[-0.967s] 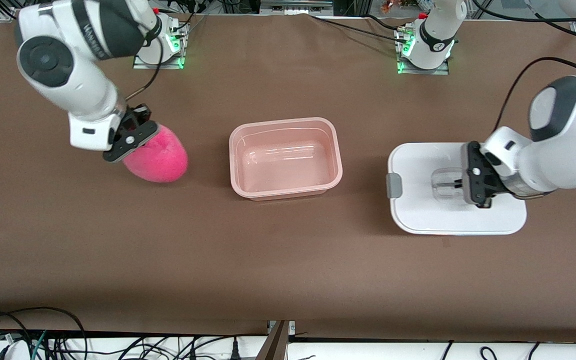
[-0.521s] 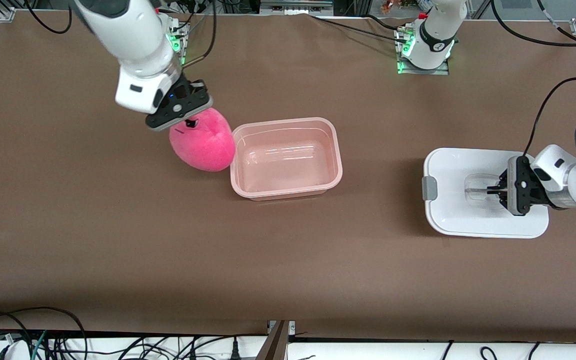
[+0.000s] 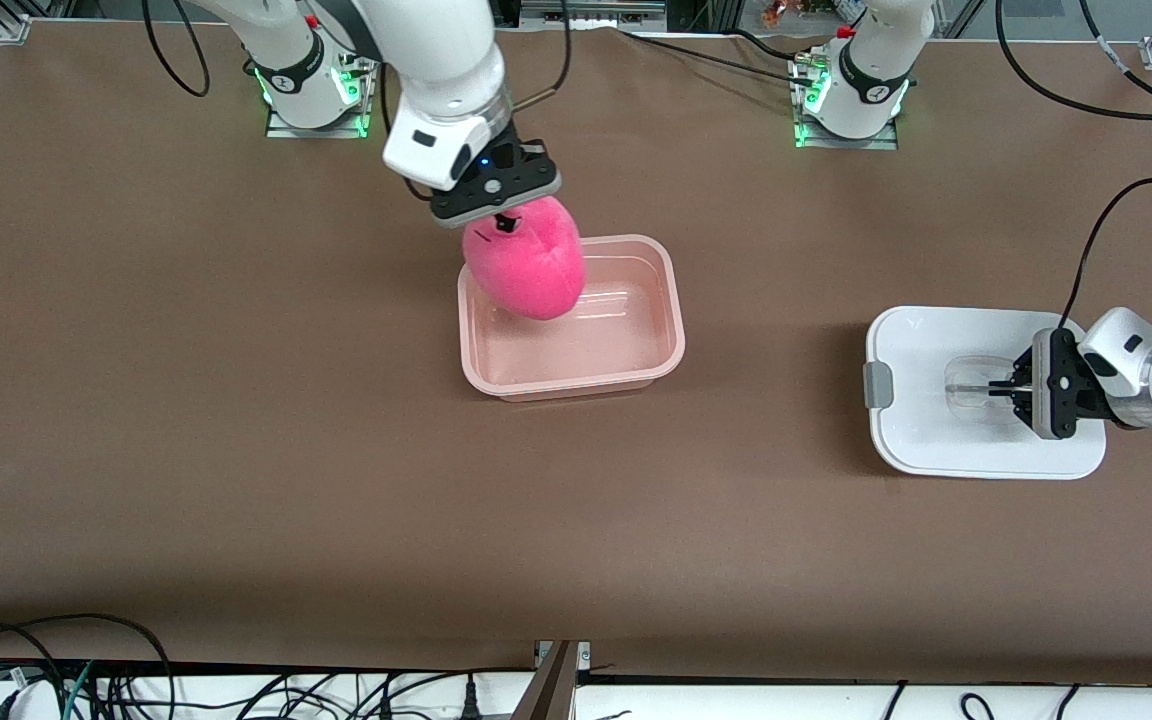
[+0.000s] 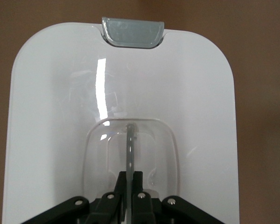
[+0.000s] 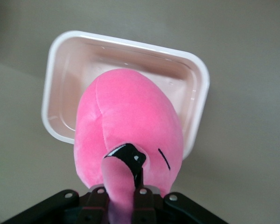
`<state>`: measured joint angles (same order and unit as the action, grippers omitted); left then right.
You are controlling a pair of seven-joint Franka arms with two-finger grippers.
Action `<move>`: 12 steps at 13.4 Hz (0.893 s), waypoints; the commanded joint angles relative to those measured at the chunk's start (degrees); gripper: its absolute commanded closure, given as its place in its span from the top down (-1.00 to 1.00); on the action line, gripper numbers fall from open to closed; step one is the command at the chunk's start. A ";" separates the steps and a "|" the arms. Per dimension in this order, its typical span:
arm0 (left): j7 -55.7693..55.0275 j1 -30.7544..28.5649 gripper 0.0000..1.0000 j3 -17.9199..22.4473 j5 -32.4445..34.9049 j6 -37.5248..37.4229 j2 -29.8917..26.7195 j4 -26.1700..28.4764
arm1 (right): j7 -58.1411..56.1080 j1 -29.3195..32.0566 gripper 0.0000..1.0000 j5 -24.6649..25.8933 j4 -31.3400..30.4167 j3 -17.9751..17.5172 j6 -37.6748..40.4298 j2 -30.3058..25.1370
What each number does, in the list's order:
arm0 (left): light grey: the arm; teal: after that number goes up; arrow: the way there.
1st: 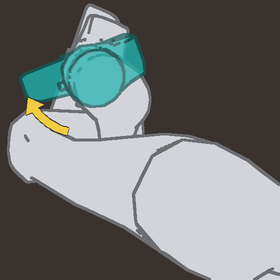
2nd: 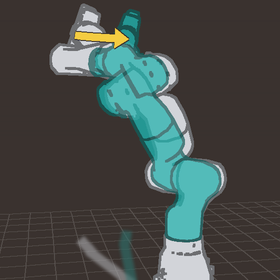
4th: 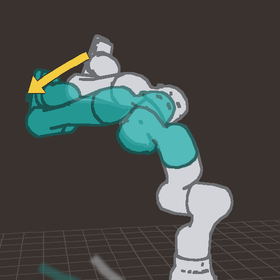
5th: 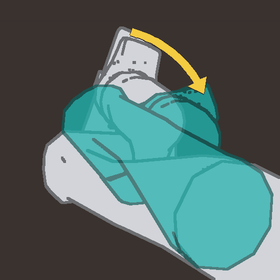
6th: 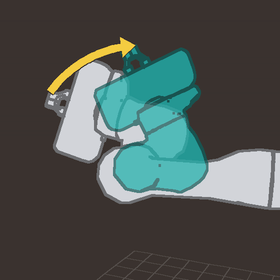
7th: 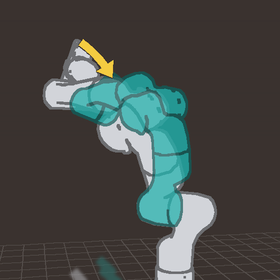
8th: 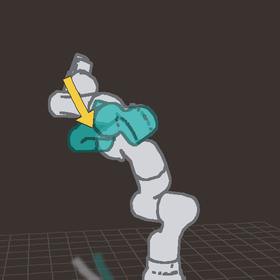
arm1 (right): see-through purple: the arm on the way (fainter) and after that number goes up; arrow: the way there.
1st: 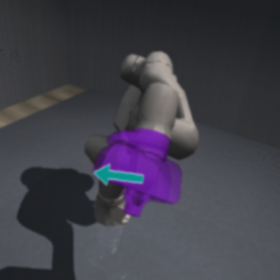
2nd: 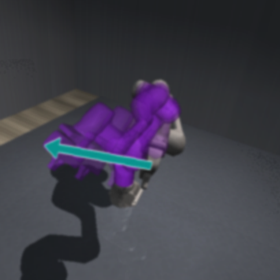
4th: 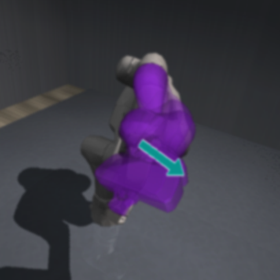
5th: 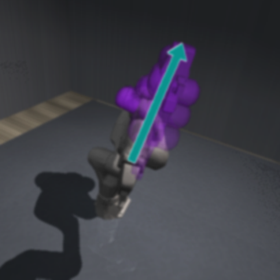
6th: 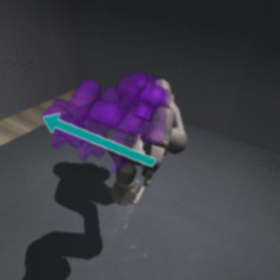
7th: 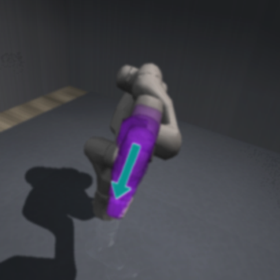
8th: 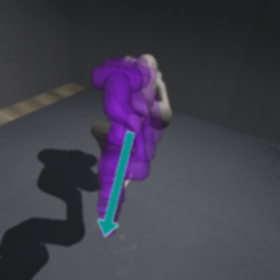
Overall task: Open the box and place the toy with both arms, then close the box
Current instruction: 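Lift the pink plush with the right gripper and carry it over the tub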
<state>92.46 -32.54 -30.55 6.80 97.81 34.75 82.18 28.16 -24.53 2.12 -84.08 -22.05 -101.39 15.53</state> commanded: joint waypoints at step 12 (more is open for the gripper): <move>2.90 -0.24 -1.00 -0.39 0.84 0.10 -0.38 -0.17 | 5.51 -6.75 -0.75 -0.10 2.43 0.26 -14.45 8.73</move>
<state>92.79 -32.56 -30.67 6.81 97.93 34.89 82.13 32.65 -30.24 2.11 -83.81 -22.02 -116.01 23.09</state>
